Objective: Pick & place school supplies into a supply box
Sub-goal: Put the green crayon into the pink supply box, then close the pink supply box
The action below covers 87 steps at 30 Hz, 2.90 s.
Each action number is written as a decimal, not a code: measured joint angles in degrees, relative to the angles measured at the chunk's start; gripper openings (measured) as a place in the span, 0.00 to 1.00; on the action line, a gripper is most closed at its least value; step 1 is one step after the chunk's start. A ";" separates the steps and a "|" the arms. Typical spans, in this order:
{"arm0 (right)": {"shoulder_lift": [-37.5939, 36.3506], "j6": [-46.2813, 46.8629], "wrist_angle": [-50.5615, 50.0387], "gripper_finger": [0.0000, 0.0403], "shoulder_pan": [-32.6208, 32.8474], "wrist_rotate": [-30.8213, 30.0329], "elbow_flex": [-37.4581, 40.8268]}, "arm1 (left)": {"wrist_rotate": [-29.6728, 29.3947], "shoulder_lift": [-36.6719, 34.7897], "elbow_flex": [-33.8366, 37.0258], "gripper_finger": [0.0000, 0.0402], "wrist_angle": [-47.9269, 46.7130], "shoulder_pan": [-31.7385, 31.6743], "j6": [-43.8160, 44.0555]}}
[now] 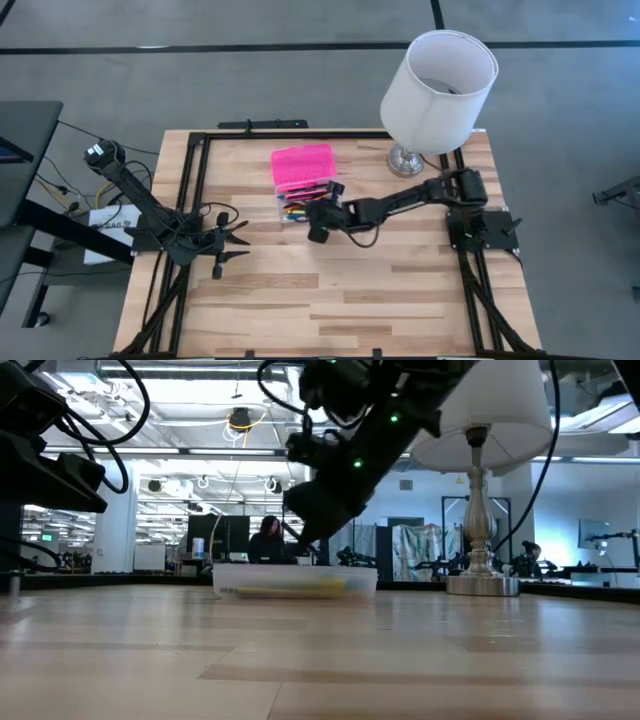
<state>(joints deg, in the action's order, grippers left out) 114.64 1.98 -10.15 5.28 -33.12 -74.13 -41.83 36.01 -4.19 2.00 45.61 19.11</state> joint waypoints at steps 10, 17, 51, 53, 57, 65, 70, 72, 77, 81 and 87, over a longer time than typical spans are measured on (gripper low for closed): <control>0.53 -2.01 -0.36 0.00 -0.29 0.21 -2.33 | 1.01 -0.02 0.00 0.24 -0.13 -0.01 0.39; 0.43 -1.99 -0.48 0.01 -0.29 0.22 -2.33 | 0.93 -0.01 0.00 0.24 -0.13 0.01 0.48; 0.97 -9.10 -1.64 0.02 0.61 0.15 -2.31 | 0.42 -0.02 0.00 0.24 -0.15 0.00 0.04; 0.97 -9.21 -2.04 0.03 0.34 0.50 -2.31 | 0.42 0.00 0.00 0.24 -0.15 0.00 0.04; 0.97 -8.63 -3.98 0.04 -0.34 3.06 -2.31 | 0.42 0.00 0.00 0.24 -0.15 0.01 0.04; 0.97 -6.25 -4.07 0.04 -0.94 3.26 -2.31 | 0.42 0.00 0.00 0.24 -0.15 0.01 -0.08; 0.97 -5.70 -4.06 0.11 -1.31 3.34 -2.30 | 0.42 -0.02 0.00 0.24 -0.15 0.00 -0.24; 0.97 -4.98 -4.07 0.13 -1.35 3.32 -2.31 | 0.44 -0.02 0.00 0.24 -0.15 0.02 -0.24; 0.97 -4.96 -4.11 0.15 -1.32 3.34 -2.31 | 0.43 -0.02 0.00 0.24 -0.15 -0.01 -0.22; 0.97 -4.93 -4.11 0.15 -1.32 3.34 -2.29 | 0.44 -0.02 0.00 0.24 -0.15 0.02 -0.22; 0.97 -4.57 -3.93 0.15 -1.21 7.90 -2.31 | 0.44 0.00 0.00 0.24 -0.15 0.01 -0.22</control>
<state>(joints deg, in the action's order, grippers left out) 115.61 -2.59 -14.09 4.08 -25.22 -76.44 -41.39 36.01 -4.19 1.85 45.62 18.90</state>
